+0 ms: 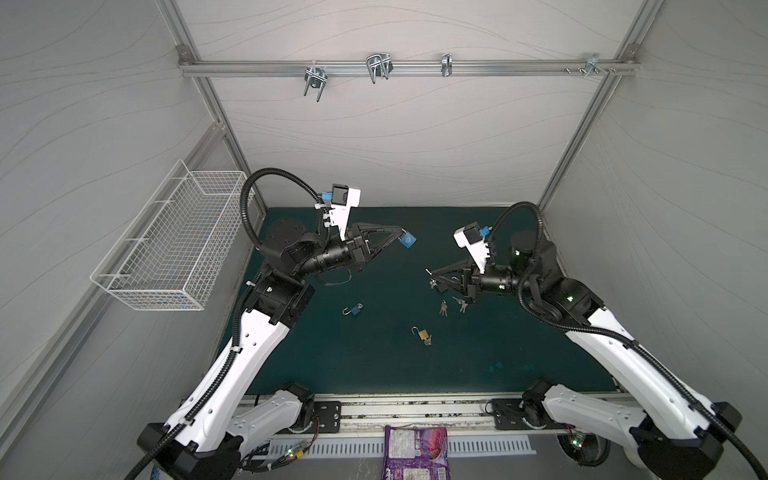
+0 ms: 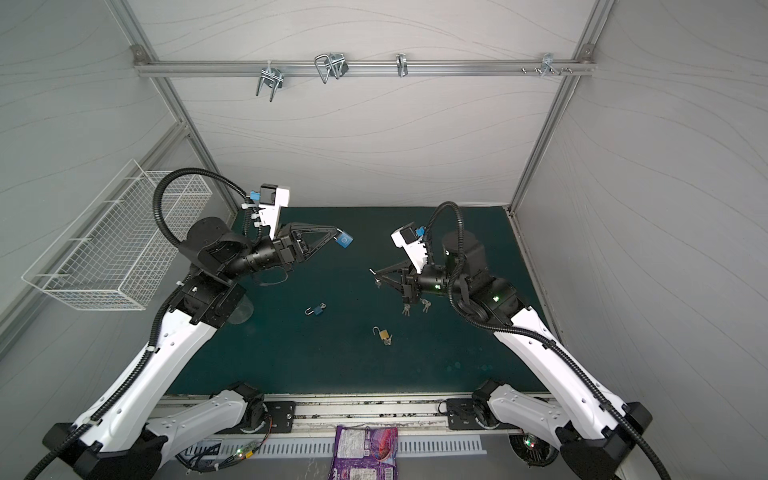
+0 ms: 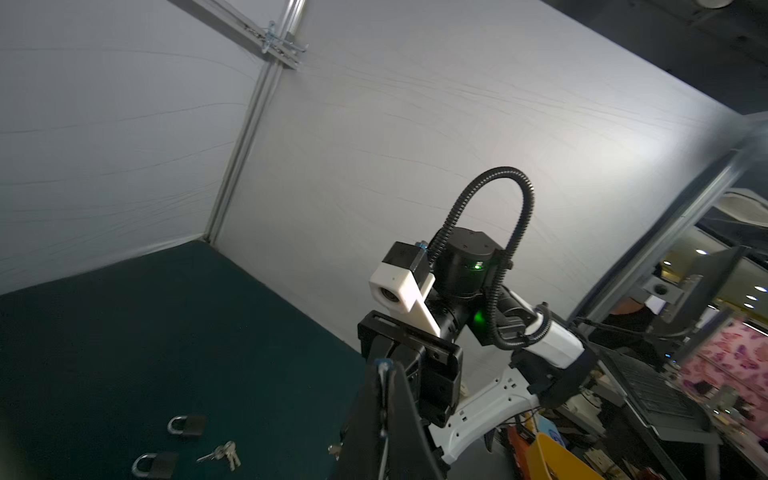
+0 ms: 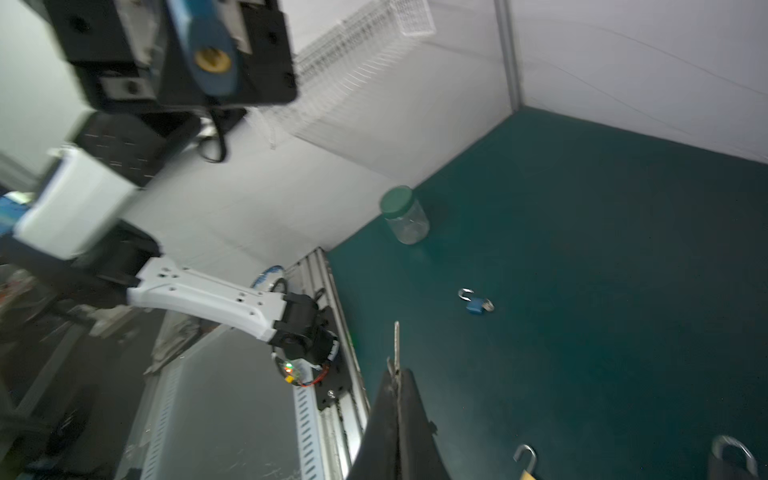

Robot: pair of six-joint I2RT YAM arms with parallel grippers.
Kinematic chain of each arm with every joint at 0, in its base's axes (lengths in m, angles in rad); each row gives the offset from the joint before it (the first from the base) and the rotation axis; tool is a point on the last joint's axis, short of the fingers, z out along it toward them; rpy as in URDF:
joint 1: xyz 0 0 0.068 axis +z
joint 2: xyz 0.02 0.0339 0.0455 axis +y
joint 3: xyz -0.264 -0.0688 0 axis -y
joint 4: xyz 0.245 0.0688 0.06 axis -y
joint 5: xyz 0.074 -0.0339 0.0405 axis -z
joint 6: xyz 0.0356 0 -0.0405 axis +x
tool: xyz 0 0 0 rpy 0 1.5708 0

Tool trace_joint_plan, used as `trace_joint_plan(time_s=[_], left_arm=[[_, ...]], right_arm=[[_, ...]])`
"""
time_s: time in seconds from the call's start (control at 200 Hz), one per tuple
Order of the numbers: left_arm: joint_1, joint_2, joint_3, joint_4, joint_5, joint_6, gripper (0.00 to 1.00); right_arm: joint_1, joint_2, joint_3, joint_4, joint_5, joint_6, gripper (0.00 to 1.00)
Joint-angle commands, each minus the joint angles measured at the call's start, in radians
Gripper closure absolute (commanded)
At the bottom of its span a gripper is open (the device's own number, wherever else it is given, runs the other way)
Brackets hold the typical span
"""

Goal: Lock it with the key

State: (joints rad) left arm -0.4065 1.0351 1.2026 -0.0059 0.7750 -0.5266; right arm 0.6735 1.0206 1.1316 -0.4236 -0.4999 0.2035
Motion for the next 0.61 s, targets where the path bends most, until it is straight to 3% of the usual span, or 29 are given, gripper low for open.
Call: trace_joint_plan(time_s=[0.0,0.12,0.415,0.6], left_arm=[[0.003,0.007,0.004,-0.234,-0.137,0.135,1.0],[0.003,0.044,-0.067,-0.294,-0.224,0.12,1.0],[-0.079,0.129,-0.25,-0.267,-0.37,0.071,1.0],[-0.102,0.175,-0.307,-0.207,-0.353,0.032,1.0]], right_arm=[[-0.005,0.016,-0.064,-0.161,0.221,-0.029,1.0],[-0.005,0.083,-0.111,-0.202,0.303,-0.003,1.0],[0.003,0.29,-0.232,-0.064,0.265,0.039,1.0],[0.003,0.443,-0.221,-0.004,0.2,0.041,1.0]])
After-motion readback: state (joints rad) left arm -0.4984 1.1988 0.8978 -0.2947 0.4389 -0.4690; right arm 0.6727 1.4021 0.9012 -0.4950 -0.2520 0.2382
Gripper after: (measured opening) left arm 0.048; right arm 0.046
